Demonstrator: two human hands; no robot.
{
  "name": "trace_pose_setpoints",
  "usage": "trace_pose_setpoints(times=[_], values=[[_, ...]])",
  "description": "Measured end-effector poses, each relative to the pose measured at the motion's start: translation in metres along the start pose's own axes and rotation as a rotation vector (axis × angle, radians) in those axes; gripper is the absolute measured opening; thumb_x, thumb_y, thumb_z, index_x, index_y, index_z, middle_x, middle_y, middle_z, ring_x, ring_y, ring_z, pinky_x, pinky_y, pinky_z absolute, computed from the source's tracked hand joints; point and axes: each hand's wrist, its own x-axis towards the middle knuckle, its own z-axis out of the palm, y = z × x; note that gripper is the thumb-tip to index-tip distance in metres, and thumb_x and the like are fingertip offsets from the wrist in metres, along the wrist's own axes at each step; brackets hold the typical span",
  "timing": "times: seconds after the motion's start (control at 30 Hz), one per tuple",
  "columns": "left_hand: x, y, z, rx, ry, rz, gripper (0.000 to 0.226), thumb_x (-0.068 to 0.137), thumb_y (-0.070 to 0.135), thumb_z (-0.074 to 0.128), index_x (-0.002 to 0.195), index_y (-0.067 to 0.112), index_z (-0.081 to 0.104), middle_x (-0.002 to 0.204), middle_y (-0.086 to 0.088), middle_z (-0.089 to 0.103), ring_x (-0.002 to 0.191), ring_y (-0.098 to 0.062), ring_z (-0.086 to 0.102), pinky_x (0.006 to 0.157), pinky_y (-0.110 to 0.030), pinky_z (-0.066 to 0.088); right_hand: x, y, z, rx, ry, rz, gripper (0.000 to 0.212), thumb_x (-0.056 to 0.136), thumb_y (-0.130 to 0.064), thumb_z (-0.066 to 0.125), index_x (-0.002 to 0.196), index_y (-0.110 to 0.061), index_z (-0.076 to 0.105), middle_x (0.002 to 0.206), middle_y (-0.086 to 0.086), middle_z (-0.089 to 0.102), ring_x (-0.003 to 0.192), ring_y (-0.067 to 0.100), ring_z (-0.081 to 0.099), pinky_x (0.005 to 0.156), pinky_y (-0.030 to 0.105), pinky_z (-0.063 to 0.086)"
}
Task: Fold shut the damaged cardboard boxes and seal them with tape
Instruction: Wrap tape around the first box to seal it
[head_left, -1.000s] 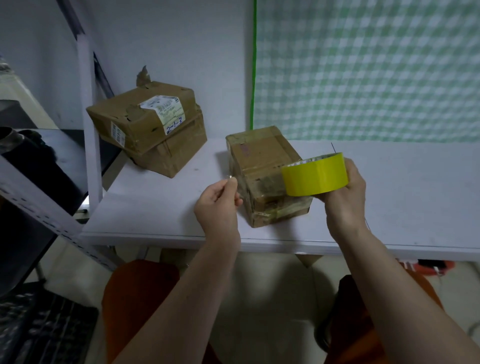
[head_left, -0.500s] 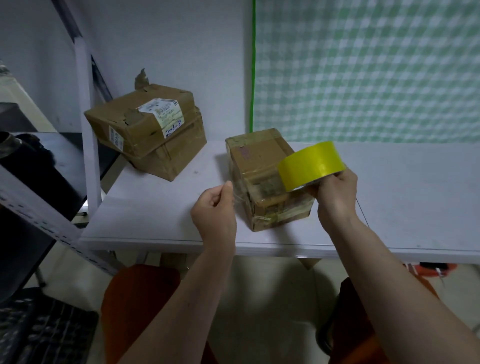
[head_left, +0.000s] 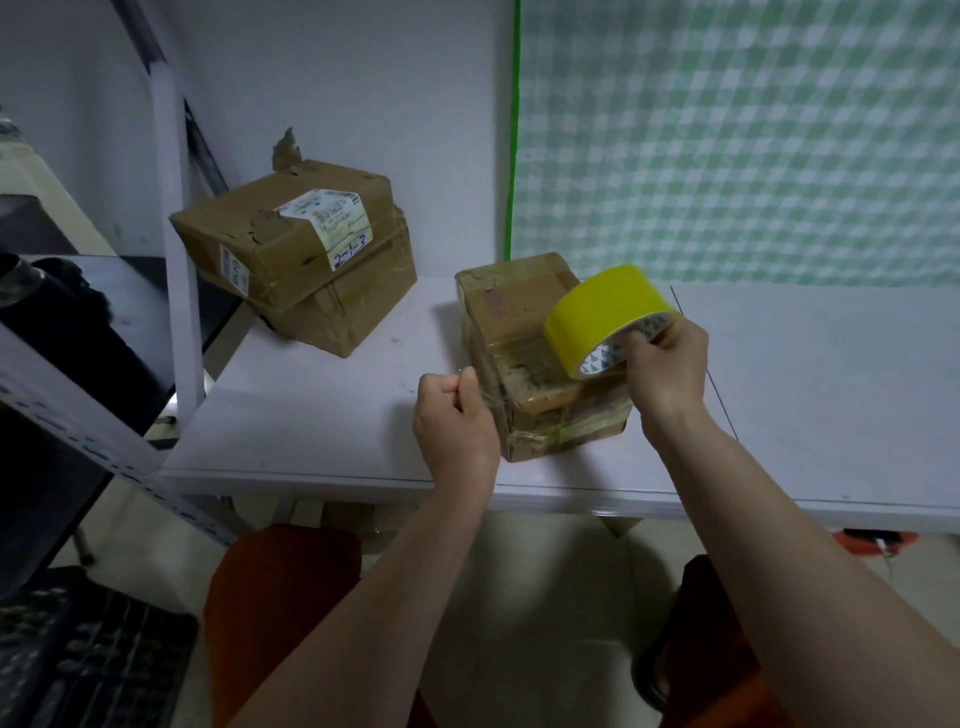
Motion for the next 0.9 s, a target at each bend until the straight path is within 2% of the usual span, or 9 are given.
trace_pose_setpoints(times=[0.17, 0.33, 0.53, 0.6, 0.73, 0.8, 0.9], values=[[0.005, -0.004, 0.006, -0.011, -0.006, -0.032, 0.025, 0.098, 0.027, 0.049, 0.074, 0.023, 0.044, 0.075, 0.001, 0.054, 0.076, -0.021, 0.055, 0.065, -0.029, 0.042, 0.007, 0.005, 0.002, -0.1, -0.034, -0.059, 0.036, 0.081, 0.004, 0.049, 0.062, -0.026, 0.049, 0.06, -0.007, 0.051, 0.057, 0.007, 0.046, 0.056, 0.022, 0.035], [0.006, -0.008, 0.013, -0.004, -0.009, -0.047, 0.025, 0.098, 0.026, 0.049, 0.074, 0.022, 0.044, 0.072, 0.002, 0.053, 0.074, -0.021, 0.054, 0.066, -0.031, 0.044, 0.014, 0.01, 0.001, -0.173, -0.038, -0.092, 0.019, 0.082, 0.004, 0.049, 0.074, -0.012, 0.055, 0.065, -0.001, 0.053, 0.068, 0.019, 0.05, 0.062, 0.024, 0.036], [0.006, -0.018, 0.02, -0.005, -0.01, -0.079, 0.022, 0.098, 0.026, 0.048, 0.081, 0.013, 0.049, 0.073, -0.001, 0.054, 0.076, -0.022, 0.055, 0.071, -0.036, 0.047, 0.014, 0.015, 0.001, -0.273, -0.069, -0.162, 0.018, 0.083, 0.003, 0.05, 0.085, -0.013, 0.06, 0.073, 0.005, 0.056, 0.071, 0.022, 0.052, 0.063, 0.024, 0.034], [0.007, -0.019, 0.022, -0.001, -0.016, -0.085, 0.023, 0.099, 0.025, 0.048, 0.077, 0.015, 0.047, 0.072, 0.001, 0.053, 0.071, -0.018, 0.053, 0.067, -0.032, 0.043, 0.016, 0.018, 0.001, -0.304, -0.075, -0.165, 0.016, 0.084, 0.001, 0.05, 0.09, -0.007, 0.063, 0.075, 0.007, 0.056, 0.072, 0.022, 0.051, 0.064, 0.027, 0.036], [0.006, -0.023, 0.028, -0.014, -0.023, -0.127, 0.026, 0.099, 0.024, 0.049, 0.073, 0.019, 0.043, 0.072, 0.003, 0.051, 0.067, -0.012, 0.048, 0.065, -0.027, 0.037, 0.019, 0.024, 0.003, -0.313, -0.055, -0.132, 0.011, 0.076, -0.017, 0.049, 0.082, -0.02, 0.058, 0.081, 0.017, 0.062, 0.075, 0.032, 0.057, 0.071, 0.041, 0.047], [0.005, -0.027, 0.033, -0.016, -0.025, -0.143, 0.026, 0.098, 0.023, 0.049, 0.074, 0.018, 0.043, 0.071, 0.003, 0.05, 0.066, -0.013, 0.048, 0.06, -0.025, 0.037, 0.02, 0.025, 0.003, -0.254, -0.054, -0.082, 0.005, 0.076, -0.015, 0.053, 0.078, -0.018, 0.057, 0.078, 0.012, 0.061, 0.073, 0.026, 0.056, 0.068, 0.033, 0.046], [-0.001, -0.029, 0.041, -0.036, -0.018, -0.094, 0.029, 0.097, 0.019, 0.051, 0.07, 0.02, 0.039, 0.067, 0.001, 0.052, 0.064, -0.018, 0.051, 0.056, -0.026, 0.038, 0.022, 0.029, 0.004, -0.137, -0.058, 0.006, 0.012, 0.081, -0.003, 0.059, 0.075, -0.013, 0.06, 0.064, -0.004, 0.057, 0.054, -0.001, 0.053, 0.055, 0.017, 0.042]])
